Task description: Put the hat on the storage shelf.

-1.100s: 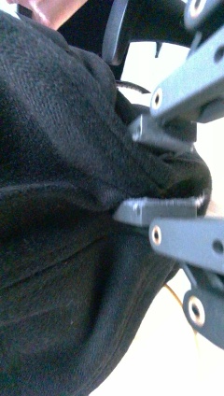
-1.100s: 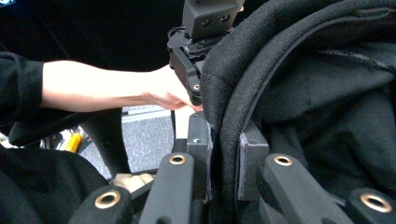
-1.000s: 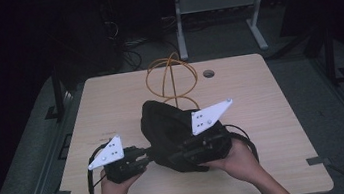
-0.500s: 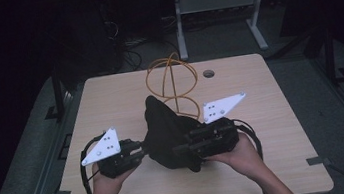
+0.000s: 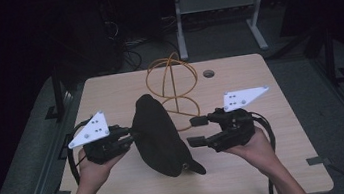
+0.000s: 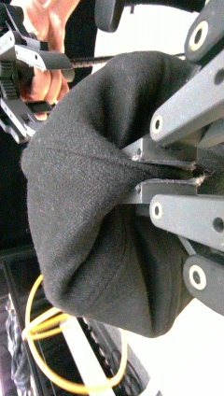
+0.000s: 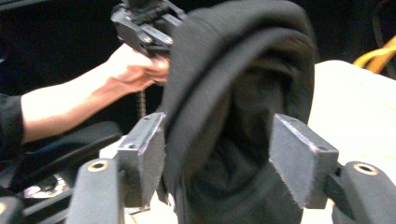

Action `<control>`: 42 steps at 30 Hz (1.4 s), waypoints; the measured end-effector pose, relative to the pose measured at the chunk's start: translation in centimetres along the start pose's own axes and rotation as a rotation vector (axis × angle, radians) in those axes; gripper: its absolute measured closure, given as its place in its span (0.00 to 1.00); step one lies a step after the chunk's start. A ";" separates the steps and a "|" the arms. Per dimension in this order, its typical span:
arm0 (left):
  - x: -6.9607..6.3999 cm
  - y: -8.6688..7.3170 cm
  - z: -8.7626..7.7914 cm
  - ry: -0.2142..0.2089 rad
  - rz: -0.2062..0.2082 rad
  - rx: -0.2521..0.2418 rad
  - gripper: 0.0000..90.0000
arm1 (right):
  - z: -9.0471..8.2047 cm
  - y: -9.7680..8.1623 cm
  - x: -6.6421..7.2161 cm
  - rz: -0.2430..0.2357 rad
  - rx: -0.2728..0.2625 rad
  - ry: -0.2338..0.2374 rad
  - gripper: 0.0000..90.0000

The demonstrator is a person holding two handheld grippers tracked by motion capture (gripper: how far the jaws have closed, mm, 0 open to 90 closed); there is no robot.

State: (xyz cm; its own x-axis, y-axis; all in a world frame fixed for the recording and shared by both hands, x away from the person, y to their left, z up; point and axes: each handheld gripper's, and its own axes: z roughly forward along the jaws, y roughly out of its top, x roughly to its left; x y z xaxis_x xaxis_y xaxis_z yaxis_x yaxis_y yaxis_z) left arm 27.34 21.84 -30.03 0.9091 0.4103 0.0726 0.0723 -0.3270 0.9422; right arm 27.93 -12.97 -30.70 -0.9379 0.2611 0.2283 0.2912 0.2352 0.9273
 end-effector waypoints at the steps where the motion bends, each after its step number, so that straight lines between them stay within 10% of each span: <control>1: 0.2 0.1 -0.2 0.004 -0.002 0.001 0.93 | -0.4 -0.2 -0.2 0.002 -0.007 -0.010 0.37; 11: 2.9 1.3 -1.3 0.039 -0.014 0.031 0.93 | -4.0 -4.5 -2.7 0.009 0.096 -0.235 0.31; 42: 10.9 7.5 0.1 0.051 -0.024 0.110 0.93 | -8.7 -11.7 -6.8 0.129 0.126 -0.480 0.27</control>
State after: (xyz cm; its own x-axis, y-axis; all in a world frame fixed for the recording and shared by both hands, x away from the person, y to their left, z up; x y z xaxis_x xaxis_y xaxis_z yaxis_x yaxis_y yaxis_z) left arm 37.85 23.81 -22.17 0.8846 0.4611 0.0693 0.1411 -0.4064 0.9027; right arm 29.24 -25.65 -40.47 -0.7089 0.6893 0.1493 0.4474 0.2758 0.8508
